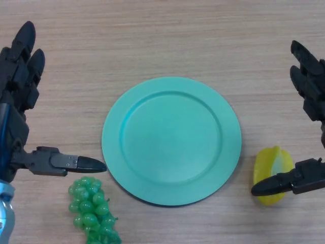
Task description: Pick up the yellow starfruit and place it on the plate
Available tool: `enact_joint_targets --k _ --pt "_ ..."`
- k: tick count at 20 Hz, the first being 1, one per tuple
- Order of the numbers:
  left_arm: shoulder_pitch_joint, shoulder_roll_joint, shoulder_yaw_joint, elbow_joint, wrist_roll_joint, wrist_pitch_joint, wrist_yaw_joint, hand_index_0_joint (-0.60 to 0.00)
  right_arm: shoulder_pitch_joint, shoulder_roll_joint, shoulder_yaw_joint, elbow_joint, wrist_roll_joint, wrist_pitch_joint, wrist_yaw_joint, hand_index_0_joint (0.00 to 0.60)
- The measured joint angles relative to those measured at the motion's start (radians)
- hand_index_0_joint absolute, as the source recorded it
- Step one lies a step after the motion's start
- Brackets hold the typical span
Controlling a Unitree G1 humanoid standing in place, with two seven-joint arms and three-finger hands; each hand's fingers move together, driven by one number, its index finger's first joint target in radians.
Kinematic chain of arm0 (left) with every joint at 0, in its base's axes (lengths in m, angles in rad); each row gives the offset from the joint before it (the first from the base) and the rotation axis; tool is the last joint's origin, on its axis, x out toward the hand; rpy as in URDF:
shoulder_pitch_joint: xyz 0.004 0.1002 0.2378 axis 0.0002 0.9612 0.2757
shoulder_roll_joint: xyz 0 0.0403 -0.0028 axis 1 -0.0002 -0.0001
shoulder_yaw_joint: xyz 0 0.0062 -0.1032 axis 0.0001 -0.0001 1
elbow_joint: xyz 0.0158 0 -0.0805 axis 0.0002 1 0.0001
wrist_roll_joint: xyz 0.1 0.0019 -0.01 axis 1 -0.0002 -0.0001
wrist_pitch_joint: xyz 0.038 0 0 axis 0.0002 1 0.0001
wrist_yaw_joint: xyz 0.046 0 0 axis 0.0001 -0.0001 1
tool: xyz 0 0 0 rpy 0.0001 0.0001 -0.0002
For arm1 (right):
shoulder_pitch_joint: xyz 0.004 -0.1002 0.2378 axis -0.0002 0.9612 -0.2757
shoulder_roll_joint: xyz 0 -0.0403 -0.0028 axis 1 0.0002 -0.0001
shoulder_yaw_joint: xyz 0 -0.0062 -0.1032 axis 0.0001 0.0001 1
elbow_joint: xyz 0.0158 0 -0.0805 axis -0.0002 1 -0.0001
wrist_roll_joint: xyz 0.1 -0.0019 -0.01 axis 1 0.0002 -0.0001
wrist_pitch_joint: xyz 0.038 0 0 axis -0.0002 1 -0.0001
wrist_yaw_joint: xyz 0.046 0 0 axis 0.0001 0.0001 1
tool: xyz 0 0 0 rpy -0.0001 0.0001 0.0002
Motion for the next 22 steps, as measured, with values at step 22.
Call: enact_joint_targets --k 22 --pt "-0.028 0.003 -0.113 0.030 0.125 0.061 -0.054 0.000 0.050 -0.001 0.060 0.174 -0.399 -0.215 -0.002 0.000"
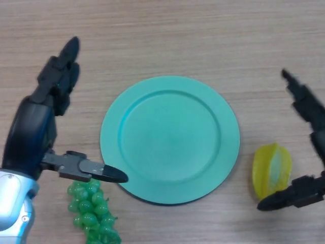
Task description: Pick up the yellow starfruit and place it on the plate
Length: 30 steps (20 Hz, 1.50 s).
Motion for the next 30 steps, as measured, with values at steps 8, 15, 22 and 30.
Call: enact_joint_targets --k 8,15,22,30 --pt "0.015 -0.001 0.003 -0.005 0.000 0.026 0.000 0.000 -0.077 -0.002 0.013 0.161 -0.132 0.099 -0.095 0.000" --pt "0.035 -0.003 0.015 -0.009 -0.018 0.028 0.000 0.000 -0.103 -0.006 0.071 0.265 -0.174 0.183 -0.096 0.000" --pt "0.039 -0.003 0.046 -0.031 -0.059 0.044 0.000 0.000 -0.140 0.008 0.128 0.340 -0.168 0.183 -0.100 0.000" --pt "0.038 -0.003 0.079 -0.025 -0.061 0.051 0.000 0.000 -0.149 0.004 0.100 0.377 -0.051 0.176 -0.131 0.600"
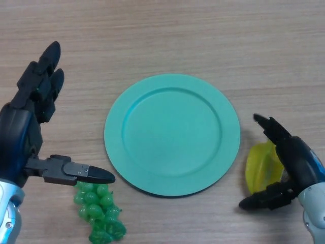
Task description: Pick up the yellow starfruit and place it on the plate
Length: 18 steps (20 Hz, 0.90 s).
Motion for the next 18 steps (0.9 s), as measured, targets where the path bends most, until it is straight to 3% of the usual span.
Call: enact_joint_targets --k 3,7,10,12,15,18 --pt "0.000 0.000 0.000 0.019 -0.023 0.019 -0.001 0.000 0.004 -0.034 -0.034 0.000 -0.008 -0.069 0.066 0.600" --pt "-0.001 0.000 0.000 0.020 -0.032 0.019 -0.009 0.000 0.003 -0.030 -0.033 -0.051 -0.001 -0.021 0.102 0.600" --pt "-0.008 0.001 0.000 0.030 -0.032 0.019 -0.009 0.000 -0.016 -0.028 -0.035 -0.148 0.070 0.076 0.132 0.600" --pt "-0.017 0.001 0.000 0.051 -0.032 0.019 -0.009 0.000 -0.067 -0.024 -0.037 -0.202 0.116 0.139 0.135 0.600" --pt "-0.031 0.005 0.001 0.059 -0.032 0.019 -0.003 0.000 -0.142 -0.021 -0.005 -0.196 0.101 0.078 0.133 0.600" --pt "-0.040 0.010 0.000 0.059 -0.036 0.019 0.002 0.000 -0.189 0.021 0.048 -0.143 0.098 0.047 0.132 0.600"
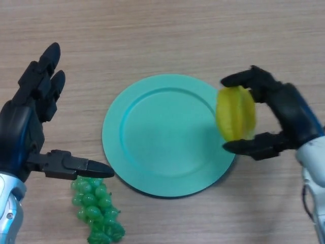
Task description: Pick up the yellow starfruit and place it on the plate
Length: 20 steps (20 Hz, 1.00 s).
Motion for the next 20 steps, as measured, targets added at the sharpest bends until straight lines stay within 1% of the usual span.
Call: enact_joint_targets --k 2,4,5,6,7,8,9,10,13,15,17,19,20 --pt "-0.002 0.002 0.000 0.000 -0.001 0.000 0.000 0.000 -0.031 0.013 0.059 0.061 -0.002 -0.011 -0.011 0.600" --pt "-0.004 0.003 0.002 0.000 -0.001 0.000 0.000 0.000 -0.048 0.014 0.093 0.135 -0.002 -0.098 -0.069 0.600" --pt "-0.004 0.007 0.002 0.000 -0.001 0.000 0.000 0.000 -0.051 0.014 0.119 0.139 0.001 -0.100 -0.109 0.550" --pt "-0.004 0.011 0.002 0.000 -0.002 0.000 0.000 0.000 -0.051 0.014 0.137 0.139 0.004 -0.097 -0.126 0.450" --pt "-0.005 0.012 0.002 0.000 -0.002 0.000 0.000 0.000 -0.051 0.014 0.150 0.140 0.000 -0.097 -0.127 0.300" --pt "-0.005 0.012 0.002 0.000 -0.002 0.000 0.000 0.000 -0.051 0.014 0.155 0.145 -0.005 -0.097 -0.127 0.200" --pt "-0.006 0.012 0.002 0.000 -0.002 0.000 0.000 0.000 -0.051 0.014 0.163 0.169 -0.050 -0.108 -0.128 0.057" --pt "-0.008 0.012 0.002 0.000 -0.002 0.000 0.000 0.000 -0.051 0.014 0.167 0.187 -0.086 -0.114 -0.128 0.000" --pt "-0.020 0.012 -0.003 0.000 -0.001 -0.002 0.000 0.000 -0.051 0.013 0.180 0.183 -0.080 -0.116 -0.135 0.000" --pt "-0.022 0.012 -0.010 0.000 -0.001 -0.003 0.000 0.000 -0.051 0.013 0.177 0.171 -0.079 -0.119 -0.163 0.000" --pt "-0.022 0.010 -0.029 0.000 -0.001 -0.003 0.000 0.000 -0.048 0.013 0.166 0.120 -0.063 -0.119 -0.162 0.000" --pt "-0.021 0.004 -0.046 0.000 -0.001 -0.005 0.000 0.000 -0.026 0.014 0.116 0.041 0.033 -0.145 -0.160 0.000" --pt "-0.021 0.002 -0.044 0.000 -0.001 -0.005 0.000 0.000 0.000 0.014 0.094 -0.014 0.127 -0.132 -0.159 0.000"
